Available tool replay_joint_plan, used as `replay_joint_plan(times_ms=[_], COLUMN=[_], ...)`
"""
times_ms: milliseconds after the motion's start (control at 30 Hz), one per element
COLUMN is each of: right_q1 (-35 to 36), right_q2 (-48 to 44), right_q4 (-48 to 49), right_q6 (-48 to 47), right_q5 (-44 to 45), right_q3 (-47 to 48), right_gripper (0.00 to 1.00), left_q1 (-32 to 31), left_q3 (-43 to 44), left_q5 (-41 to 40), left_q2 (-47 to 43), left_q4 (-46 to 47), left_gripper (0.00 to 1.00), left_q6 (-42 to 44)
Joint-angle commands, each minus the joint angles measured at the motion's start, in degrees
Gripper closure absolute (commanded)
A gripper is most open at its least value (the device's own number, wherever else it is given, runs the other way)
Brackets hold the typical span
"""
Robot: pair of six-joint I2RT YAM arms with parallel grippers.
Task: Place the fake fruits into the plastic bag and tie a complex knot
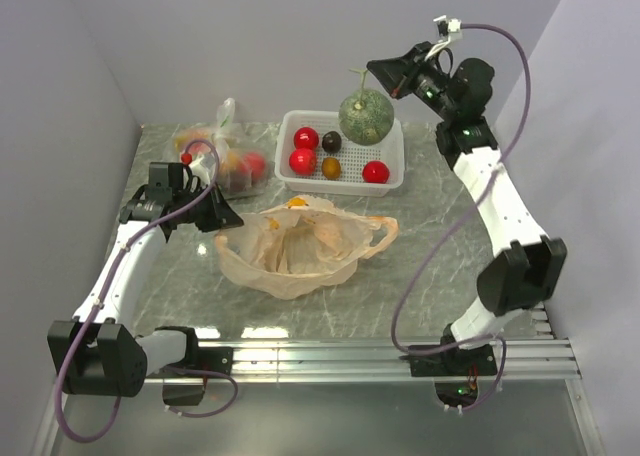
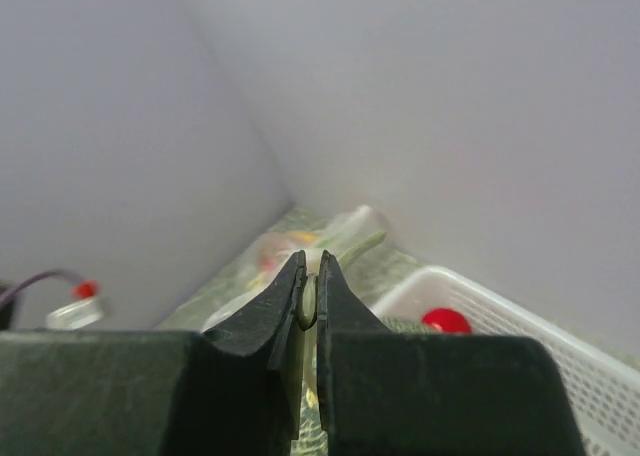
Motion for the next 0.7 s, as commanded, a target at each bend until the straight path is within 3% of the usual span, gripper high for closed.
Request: replay_joint_plan(times_ms=[0, 267, 400, 667], right_q1=[2.65, 12.4, 21.18, 27.88], right_q2=[-7.78, -19.73, -24.21, -22.74], right_q4=[1.56, -4.58, -8.63, -6.61], right_q6=[-5.07, -17.73, -28.36, -36.18], right_q5=[-9.06, -14.01, -14.53, -13.39], right_q3=[-1.85, -9.76, -15.81, -23.56], right_gripper=[1.0, 1.0, 1.0, 1.0], left_q1=[0.24, 0.15, 0.15, 0.15], left_q3=[2.42, 4.18, 4.27, 4.01], left_q5=[3.28, 8.63, 10.31, 13.64], left_q2=[-0.03, 1.73, 1.46, 1.38], left_q4=[1.28, 0.49, 0.05, 0.4], left_gripper=[1.0, 1.0, 1.0, 1.0], left_q6=[-0.96, -0.78, -0.43, -0.7])
